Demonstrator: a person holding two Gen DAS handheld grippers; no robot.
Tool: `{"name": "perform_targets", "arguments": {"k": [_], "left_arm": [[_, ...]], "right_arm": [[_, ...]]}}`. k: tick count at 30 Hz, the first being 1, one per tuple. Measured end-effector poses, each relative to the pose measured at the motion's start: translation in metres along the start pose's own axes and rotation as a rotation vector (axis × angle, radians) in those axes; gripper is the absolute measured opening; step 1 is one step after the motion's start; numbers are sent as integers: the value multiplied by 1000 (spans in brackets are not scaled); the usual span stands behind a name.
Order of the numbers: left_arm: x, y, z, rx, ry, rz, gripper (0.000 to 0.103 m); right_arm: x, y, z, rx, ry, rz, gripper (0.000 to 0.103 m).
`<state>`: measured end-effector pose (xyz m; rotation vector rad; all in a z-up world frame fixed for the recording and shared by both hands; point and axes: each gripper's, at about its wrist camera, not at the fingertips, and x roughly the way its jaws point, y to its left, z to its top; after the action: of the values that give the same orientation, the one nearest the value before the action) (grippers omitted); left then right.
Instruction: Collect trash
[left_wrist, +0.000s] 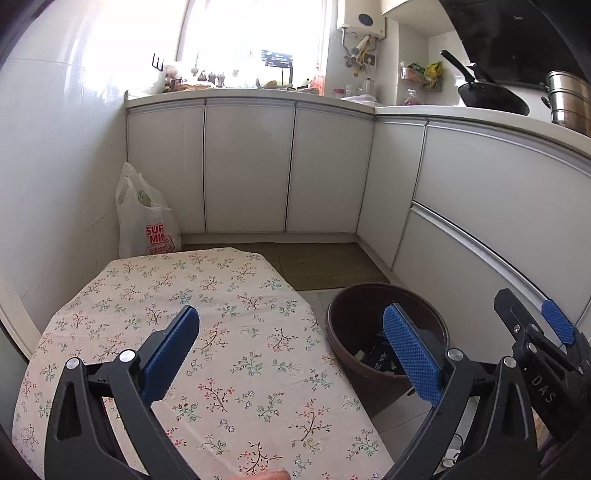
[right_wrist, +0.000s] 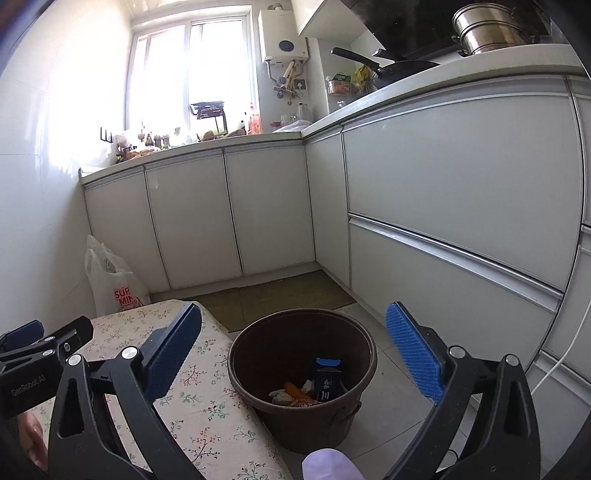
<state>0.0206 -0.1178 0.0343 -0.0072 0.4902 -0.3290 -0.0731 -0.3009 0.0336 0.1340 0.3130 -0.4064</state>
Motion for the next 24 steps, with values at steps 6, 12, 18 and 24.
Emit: {"name": "perform_targets", "arguments": {"k": [6, 12, 18, 24], "left_arm": [[7, 8, -3, -16, 31, 8, 97], [13, 8, -7, -17, 48, 22, 97], [16, 9, -9, -12, 54, 26, 97], [20, 10, -9, -17, 62, 32, 97]], "right_arm": [[8, 1, -4, -6, 34, 15, 96], [10, 2, -6, -5, 51, 26, 96], [11, 5, -8, -17, 61, 33, 96], [14, 7, -8, -27, 75, 40, 96]]}}
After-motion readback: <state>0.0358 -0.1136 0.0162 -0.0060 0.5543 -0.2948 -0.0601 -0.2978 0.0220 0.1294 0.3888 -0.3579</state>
